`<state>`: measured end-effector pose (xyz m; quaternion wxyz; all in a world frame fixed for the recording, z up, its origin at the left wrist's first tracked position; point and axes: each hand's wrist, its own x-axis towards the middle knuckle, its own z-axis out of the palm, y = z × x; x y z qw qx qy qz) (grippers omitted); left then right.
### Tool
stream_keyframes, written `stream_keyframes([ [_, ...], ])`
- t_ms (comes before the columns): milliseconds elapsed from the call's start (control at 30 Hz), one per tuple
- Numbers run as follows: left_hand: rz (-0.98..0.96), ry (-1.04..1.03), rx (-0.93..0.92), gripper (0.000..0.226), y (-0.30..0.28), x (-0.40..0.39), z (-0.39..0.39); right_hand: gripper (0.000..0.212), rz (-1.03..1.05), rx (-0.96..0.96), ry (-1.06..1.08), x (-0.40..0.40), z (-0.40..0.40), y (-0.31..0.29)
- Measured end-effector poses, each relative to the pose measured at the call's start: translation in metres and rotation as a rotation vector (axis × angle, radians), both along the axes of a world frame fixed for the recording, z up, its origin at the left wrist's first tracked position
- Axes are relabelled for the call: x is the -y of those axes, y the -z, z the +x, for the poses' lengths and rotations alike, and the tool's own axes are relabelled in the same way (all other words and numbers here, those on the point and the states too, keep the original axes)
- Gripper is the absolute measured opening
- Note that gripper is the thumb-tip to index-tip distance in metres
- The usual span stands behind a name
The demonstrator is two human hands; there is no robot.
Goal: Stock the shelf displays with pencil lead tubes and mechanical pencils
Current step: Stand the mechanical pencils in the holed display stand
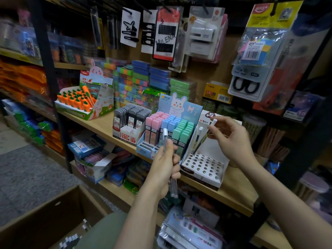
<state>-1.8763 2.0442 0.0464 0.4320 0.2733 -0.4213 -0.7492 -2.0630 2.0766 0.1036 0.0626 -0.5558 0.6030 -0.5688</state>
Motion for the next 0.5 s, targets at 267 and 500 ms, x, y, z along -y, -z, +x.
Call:
stream_keyframes([
  [267,0.009,-0.019,0.013,0.030,0.005,0.004,-0.002,0.016,0.031,-0.163,0.070,0.010,0.007,0.011],
  [500,-0.031,-0.035,0.055,0.013,0.008,0.007,-0.006,0.024,-0.009,-0.312,0.106,0.014,0.010,0.007],
])
